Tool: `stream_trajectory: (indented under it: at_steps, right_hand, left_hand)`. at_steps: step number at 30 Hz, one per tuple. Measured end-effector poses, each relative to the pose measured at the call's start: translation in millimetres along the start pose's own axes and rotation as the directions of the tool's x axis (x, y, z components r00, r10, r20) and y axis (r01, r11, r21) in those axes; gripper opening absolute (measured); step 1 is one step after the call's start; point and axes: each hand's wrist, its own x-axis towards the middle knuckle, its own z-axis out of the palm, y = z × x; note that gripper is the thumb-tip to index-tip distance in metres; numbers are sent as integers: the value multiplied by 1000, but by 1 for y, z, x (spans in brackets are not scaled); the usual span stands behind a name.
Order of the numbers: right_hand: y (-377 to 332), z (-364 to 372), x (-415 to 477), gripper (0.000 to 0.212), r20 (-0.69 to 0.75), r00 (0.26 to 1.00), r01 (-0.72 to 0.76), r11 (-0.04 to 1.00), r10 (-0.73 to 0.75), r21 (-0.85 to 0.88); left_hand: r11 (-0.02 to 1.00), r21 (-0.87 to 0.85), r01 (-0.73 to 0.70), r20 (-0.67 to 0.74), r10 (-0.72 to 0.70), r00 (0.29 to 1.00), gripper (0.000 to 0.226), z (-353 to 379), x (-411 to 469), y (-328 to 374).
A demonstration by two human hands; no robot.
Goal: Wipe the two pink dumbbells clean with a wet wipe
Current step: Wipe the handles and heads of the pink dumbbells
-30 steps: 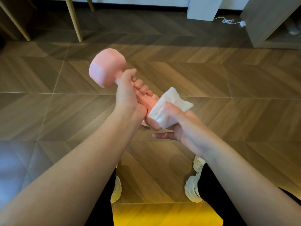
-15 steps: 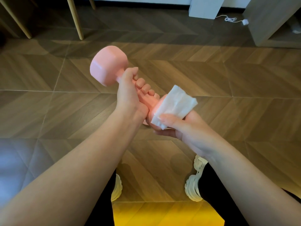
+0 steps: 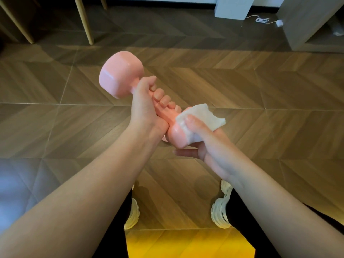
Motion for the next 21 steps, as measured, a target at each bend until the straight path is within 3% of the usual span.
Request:
stream_trajectory:
  at_steps: [3,6,11,14,18,21]
  right_hand:
    - [-8,-6,-1,64,96,986,-149,976,135,158]
    - [-11,-13,-5,61,227,970,-138,969,90,205]
    - [-2,-1,-4,62,41,999,7,996,-11,94]
    - [-6,2,-1,58,-43,999,1,991,5,131]
    - [-11,-11,-4,51,83,996,16,977,-35,215]
    - [-9,-13,-4,48,47,992,118,992,-120,49]
  left_hand:
    - [1000,-8,-12,58,12,998,38,1,1,4]
    - [1000,-30,-5,111,8,994,38,0,1,6]
    - [1000,9,-17,146,16,989,39,1,-1,1]
    - [999,8,-35,193,33,981,38,2,0,0]
    - [999,12,-38,180,35,983,35,4,2,3]
    - [998,49,-27,85,23,996,28,4,2,-1]
